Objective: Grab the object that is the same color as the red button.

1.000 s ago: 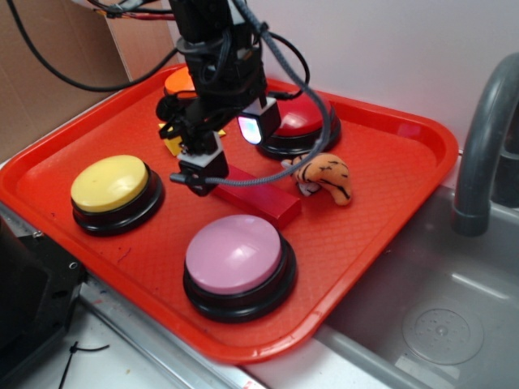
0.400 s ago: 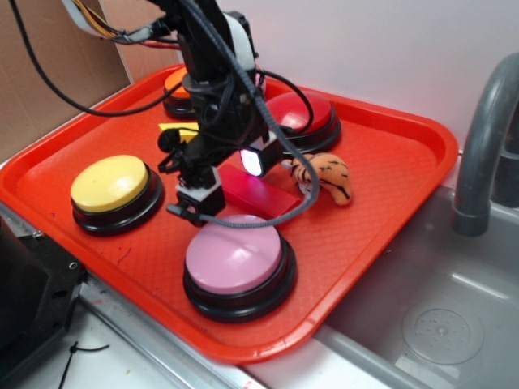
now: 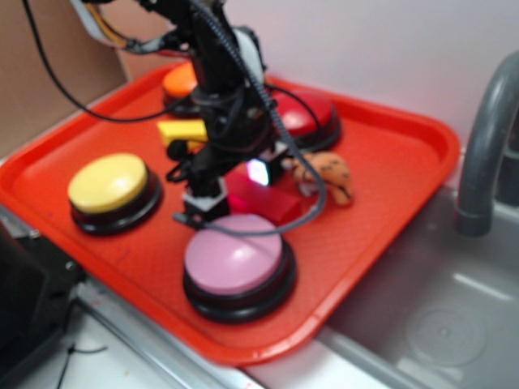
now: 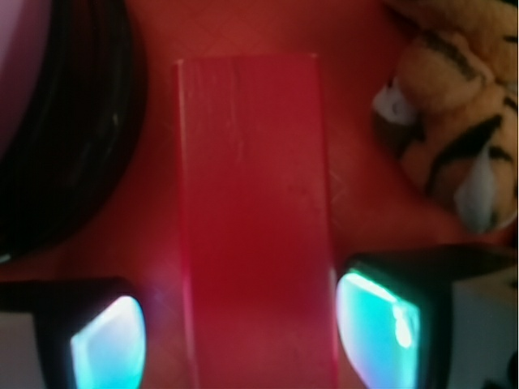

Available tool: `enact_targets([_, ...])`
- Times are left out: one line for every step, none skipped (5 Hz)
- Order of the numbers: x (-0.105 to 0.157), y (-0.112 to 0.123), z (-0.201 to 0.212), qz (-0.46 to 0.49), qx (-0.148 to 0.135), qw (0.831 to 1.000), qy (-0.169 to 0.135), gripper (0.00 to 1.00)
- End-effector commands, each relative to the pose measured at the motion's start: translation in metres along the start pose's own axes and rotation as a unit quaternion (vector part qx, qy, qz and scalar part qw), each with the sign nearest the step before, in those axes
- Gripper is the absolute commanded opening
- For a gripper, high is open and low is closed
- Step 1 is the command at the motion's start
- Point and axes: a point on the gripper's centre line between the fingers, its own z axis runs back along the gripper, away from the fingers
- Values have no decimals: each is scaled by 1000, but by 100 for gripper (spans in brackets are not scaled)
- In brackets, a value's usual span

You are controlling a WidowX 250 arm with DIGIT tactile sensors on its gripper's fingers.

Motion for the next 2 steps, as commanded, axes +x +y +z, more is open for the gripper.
enact_targets([5,-9,6,-10,4,1000,-15,0])
enact_targets([2,-11,18,19,7,1000,-15,0])
